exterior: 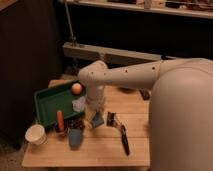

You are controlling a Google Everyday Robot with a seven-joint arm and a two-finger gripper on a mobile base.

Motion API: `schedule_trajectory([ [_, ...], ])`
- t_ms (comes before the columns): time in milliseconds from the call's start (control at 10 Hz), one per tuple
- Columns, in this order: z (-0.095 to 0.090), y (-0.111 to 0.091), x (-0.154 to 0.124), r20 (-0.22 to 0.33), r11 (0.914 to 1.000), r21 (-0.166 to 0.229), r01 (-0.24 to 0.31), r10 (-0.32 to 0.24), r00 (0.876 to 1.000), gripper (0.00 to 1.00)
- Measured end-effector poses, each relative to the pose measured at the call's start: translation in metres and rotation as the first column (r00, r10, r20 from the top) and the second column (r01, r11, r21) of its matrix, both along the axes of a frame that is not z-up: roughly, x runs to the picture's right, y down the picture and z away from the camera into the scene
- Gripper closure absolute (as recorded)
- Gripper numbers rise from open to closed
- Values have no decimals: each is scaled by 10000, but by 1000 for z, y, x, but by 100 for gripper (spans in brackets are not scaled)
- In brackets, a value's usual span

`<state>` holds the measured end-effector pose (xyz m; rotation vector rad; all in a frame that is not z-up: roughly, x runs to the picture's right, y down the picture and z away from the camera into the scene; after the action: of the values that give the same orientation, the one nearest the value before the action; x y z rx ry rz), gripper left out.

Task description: Wipe purple bowl with sponge

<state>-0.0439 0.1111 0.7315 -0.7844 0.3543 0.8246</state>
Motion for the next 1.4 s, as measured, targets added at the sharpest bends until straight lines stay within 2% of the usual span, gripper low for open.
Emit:
schedule_trajectory([
  [200,-2,-24,7,169,9998,208,-80,77,9998,100],
  [600,-2,-24,6,184,9998,203,-58,54,9998,100],
  [800,-2,-26,11,-111,9993,307,-212,215,9997,100],
  [1000,1,-36,38,-691,9972,527,-525,560,9960,100],
  [1100,0,-40,65,-1104,9948,662,-779,849,9903,100],
  [1400,-13,-41,141,-2114,9850,1006,-1405,1591,9644,100],
])
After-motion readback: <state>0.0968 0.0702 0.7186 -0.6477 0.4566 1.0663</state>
